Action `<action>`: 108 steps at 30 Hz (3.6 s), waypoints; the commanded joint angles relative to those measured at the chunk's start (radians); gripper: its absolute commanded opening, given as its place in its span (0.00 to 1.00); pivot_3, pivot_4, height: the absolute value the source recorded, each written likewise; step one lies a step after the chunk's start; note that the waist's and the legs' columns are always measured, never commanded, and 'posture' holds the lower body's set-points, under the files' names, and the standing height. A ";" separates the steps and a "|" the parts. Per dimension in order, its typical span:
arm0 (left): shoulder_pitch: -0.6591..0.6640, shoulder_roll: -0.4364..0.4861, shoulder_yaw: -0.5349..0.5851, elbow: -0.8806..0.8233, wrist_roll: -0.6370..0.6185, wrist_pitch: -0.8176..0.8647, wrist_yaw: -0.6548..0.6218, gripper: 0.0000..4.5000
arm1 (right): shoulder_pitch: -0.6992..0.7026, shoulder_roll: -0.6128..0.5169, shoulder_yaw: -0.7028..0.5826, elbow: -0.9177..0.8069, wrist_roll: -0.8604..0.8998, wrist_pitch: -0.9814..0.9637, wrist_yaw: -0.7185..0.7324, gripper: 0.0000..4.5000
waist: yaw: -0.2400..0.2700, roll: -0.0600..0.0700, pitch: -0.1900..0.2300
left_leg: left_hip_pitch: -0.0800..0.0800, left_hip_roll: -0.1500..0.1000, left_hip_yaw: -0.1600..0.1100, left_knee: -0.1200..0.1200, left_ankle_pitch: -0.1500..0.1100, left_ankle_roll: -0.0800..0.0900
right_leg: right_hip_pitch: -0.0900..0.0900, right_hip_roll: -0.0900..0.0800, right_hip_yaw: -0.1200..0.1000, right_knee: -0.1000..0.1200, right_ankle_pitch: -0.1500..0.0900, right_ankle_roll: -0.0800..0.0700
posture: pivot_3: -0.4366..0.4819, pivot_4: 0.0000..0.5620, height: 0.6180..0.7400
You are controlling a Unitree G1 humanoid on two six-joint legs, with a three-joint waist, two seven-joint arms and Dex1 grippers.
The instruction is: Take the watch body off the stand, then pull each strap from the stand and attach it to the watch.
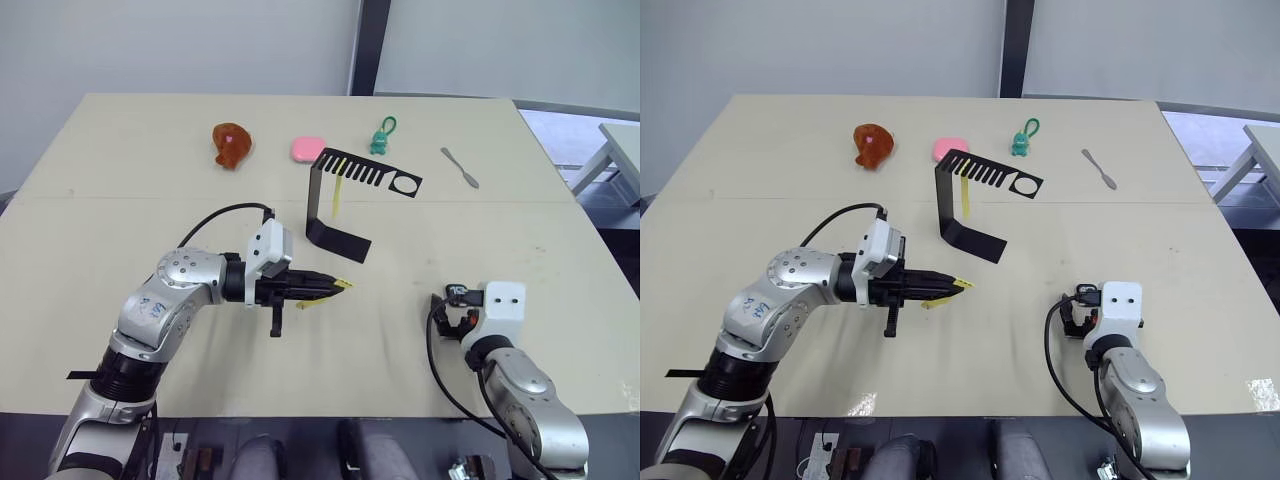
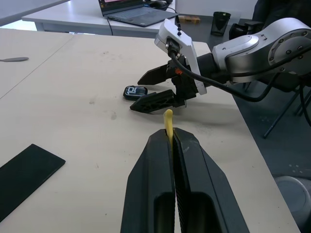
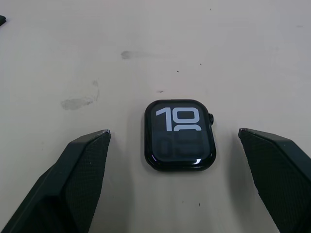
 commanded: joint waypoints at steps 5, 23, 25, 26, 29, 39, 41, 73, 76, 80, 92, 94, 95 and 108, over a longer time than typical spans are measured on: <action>-0.004 -0.008 0.028 -0.026 -0.023 -0.007 0.006 0.00 | -0.002 0.018 -0.030 -0.029 0.003 0.054 -0.017 0.99 | 0.000 0.000 0.000 | 0.000 0.000 0.000 0.000 0.000 0.000 | 0.000 0.000 0.000 0.000 0.000 0.000 | 0.48 0.27 1.00; -0.006 -0.012 0.032 -0.026 -0.020 -0.002 0.013 0.00 | -0.034 0.036 -0.047 -0.006 -0.006 0.075 -0.016 0.61 | -0.001 0.000 0.000 | 0.000 0.000 0.000 0.000 0.000 0.000 | 0.000 0.000 0.000 0.000 0.000 0.000 | 0.48 0.27 1.00; -0.006 -0.011 0.033 -0.027 -0.020 -0.001 0.013 0.00 | -0.037 0.035 -0.046 -0.005 -0.007 0.075 -0.016 0.61 | -0.001 0.000 0.000 | 0.000 0.000 0.000 0.000 0.000 0.000 | 0.000 0.000 0.000 0.000 0.000 0.000 | 0.48 0.27 1.00; -0.006 -0.011 0.033 -0.027 -0.020 0.000 0.013 0.00 | -0.039 0.035 -0.045 -0.003 -0.007 0.075 -0.016 0.61 | -0.001 0.000 0.000 | 0.000 0.000 0.000 0.000 0.000 0.000 | 0.000 0.000 0.000 0.000 0.000 0.000 | 0.48 0.27 1.00; -0.007 -0.011 0.033 -0.028 -0.020 0.002 0.013 0.00 | -0.046 0.036 -0.045 0.002 -0.007 0.074 -0.017 0.61 | -0.001 0.000 0.000 | 0.000 0.000 0.000 0.000 0.000 0.000 | 0.000 0.000 0.000 0.000 0.000 0.000 | 0.48 0.27 1.00; -0.012 -0.008 0.033 -0.029 -0.022 0.008 0.015 0.00 | -0.062 0.053 -0.041 0.010 -0.006 0.079 -0.025 0.61 | -0.007 0.000 0.000 | 0.000 0.000 0.000 0.000 0.000 0.000 | 0.000 0.000 0.000 0.001 0.000 0.000 | 0.48 0.27 1.00; -0.012 -0.008 0.034 -0.030 -0.023 0.009 0.015 0.00 | -0.060 0.054 -0.040 0.008 -0.007 0.080 -0.026 0.61 | -0.008 0.000 0.000 | 0.000 0.000 0.000 0.000 0.000 0.000 | 0.000 0.000 0.000 0.001 0.000 0.000 | 0.48 0.27 1.00; 0.024 0.097 0.022 0.064 0.127 -0.374 -0.158 0.00 | -0.329 -0.483 -0.169 0.037 0.510 0.498 0.527 0.33 | -0.019 0.001 0.001 | 0.000 0.000 0.000 0.000 0.000 0.001 | 0.000 0.001 0.000 0.000 0.000 0.000 | 0.48 0.27 1.00; 0.016 0.114 0.013 0.072 0.167 -0.477 -0.193 0.00 | -0.428 -0.493 -0.143 0.126 0.598 0.598 0.577 0.33 | -0.020 0.001 0.001 | -0.001 0.000 0.000 0.000 -0.001 0.001 | 0.000 0.000 0.000 -0.001 0.000 0.000 | 0.48 0.27 1.00; 0.000 0.108 0.002 0.099 0.224 -0.616 -0.206 0.00 | -0.500 -0.485 -0.088 0.178 0.672 0.671 0.620 0.33 | -0.019 0.001 0.001 | -0.001 0.000 0.000 0.000 -0.001 0.001 | 0.000 0.000 0.000 -0.001 0.000 0.000 | 0.48 0.27 1.00; -0.030 0.077 -0.034 0.157 0.294 -0.798 -0.194 0.00 | -0.606 -0.390 -0.043 0.273 0.766 0.820 0.610 0.33 | -0.020 0.001 0.001 | -0.001 0.001 0.000 0.001 -0.001 0.002 | -0.001 0.000 0.000 0.000 0.000 0.000 | 0.48 0.27 1.00; -0.026 0.075 -0.042 0.150 0.295 -0.787 -0.200 0.00 | -0.612 -0.385 -0.042 0.279 0.767 0.826 0.605 0.33 | -0.020 0.001 0.001 | -0.001 0.001 0.000 0.001 -0.001 0.002 | -0.001 0.000 -0.001 0.000 0.000 0.000 | 0.48 0.27 1.00; -0.024 0.074 -0.046 0.148 0.298 -0.788 -0.199 0.00 | -0.615 -0.384 -0.042 0.283 0.768 0.829 0.603 0.33 | -0.021 0.001 0.001 | -0.001 0.001 0.000 0.001 -0.001 0.001 | -0.001 0.000 0.000 0.000 0.000 0.000 | 0.48 0.27 1.00; -0.052 0.016 -0.072 0.176 0.376 -0.790 -0.116 0.00 | -0.633 -0.354 -0.045 0.291 0.768 0.845 0.593 0.33 | -0.022 0.001 0.001 | -0.001 0.001 0.000 0.001 0.000 0.001 | -0.001 0.000 -0.001 0.001 0.000 0.000 | 0.48 0.27 1.00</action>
